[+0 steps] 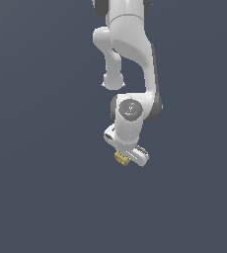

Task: Pick up the object and move it to a goal position.

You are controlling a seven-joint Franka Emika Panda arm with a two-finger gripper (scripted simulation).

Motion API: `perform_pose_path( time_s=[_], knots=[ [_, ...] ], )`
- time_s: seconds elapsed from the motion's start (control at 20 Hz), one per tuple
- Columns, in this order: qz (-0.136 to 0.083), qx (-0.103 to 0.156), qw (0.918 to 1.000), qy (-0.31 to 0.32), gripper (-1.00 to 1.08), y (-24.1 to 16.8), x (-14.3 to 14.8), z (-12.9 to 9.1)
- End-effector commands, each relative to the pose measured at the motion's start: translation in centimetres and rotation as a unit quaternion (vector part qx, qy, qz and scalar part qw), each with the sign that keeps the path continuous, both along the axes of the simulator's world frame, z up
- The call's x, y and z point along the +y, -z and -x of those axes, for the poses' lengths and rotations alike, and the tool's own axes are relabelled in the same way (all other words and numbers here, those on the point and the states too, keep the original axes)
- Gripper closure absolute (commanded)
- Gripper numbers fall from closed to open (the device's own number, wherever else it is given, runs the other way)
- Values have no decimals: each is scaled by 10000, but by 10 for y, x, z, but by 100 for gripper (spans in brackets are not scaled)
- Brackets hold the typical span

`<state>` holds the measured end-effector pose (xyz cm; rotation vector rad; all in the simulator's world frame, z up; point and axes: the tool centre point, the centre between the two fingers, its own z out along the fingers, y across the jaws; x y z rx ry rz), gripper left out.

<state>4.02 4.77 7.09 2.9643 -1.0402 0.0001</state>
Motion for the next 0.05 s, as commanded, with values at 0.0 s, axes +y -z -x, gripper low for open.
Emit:
perform_pose_path(
  time_s=[0.0],
  knots=[
    [0, 1, 10000, 0, 108, 0, 0, -1]
  ],
)
